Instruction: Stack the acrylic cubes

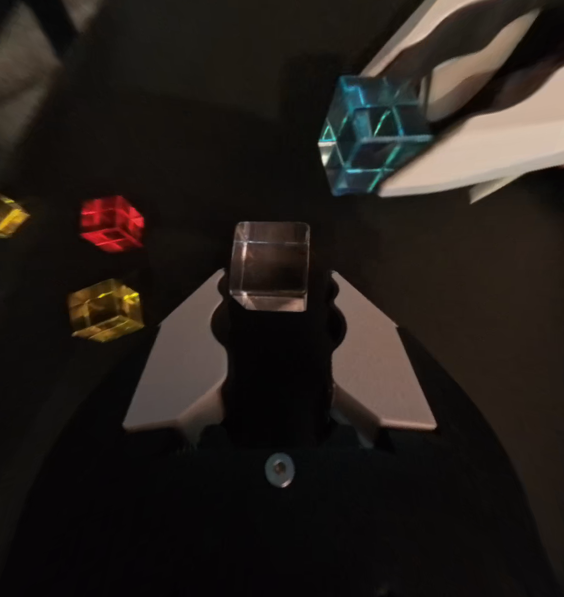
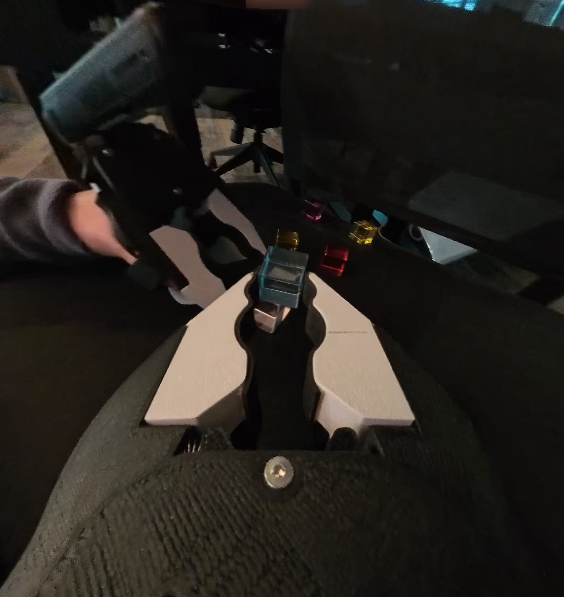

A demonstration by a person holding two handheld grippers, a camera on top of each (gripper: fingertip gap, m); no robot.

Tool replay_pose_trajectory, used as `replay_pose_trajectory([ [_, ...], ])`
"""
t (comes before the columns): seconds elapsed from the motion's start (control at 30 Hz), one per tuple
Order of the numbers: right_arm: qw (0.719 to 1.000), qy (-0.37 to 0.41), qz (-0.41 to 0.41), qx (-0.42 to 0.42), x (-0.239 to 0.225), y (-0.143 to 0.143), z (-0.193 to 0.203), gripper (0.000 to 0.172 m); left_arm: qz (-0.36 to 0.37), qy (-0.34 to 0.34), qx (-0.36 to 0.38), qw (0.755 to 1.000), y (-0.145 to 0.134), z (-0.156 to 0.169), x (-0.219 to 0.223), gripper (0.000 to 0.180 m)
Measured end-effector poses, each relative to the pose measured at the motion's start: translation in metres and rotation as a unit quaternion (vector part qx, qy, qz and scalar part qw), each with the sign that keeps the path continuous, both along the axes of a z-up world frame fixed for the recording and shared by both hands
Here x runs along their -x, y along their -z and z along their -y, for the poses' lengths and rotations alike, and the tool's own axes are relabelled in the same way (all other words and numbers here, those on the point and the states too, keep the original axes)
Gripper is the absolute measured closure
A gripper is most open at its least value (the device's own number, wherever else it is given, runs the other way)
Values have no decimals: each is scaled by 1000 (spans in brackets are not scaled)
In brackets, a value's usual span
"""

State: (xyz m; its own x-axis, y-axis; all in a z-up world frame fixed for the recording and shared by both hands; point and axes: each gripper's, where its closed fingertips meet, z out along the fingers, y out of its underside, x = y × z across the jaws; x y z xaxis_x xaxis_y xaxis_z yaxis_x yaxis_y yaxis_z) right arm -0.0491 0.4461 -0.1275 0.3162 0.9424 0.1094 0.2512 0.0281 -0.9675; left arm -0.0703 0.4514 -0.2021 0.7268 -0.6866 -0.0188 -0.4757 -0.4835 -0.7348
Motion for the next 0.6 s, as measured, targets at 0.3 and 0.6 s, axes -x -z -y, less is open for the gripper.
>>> replay_pose_trajectory([
  [0.3,979,-196,61,22,8,3,38,145,6,190,10,982,0,45,-32,135],
  [0.6,953,-252,157,50,7,26,47,144,6,239,6,971,0,53,-33,135],
])
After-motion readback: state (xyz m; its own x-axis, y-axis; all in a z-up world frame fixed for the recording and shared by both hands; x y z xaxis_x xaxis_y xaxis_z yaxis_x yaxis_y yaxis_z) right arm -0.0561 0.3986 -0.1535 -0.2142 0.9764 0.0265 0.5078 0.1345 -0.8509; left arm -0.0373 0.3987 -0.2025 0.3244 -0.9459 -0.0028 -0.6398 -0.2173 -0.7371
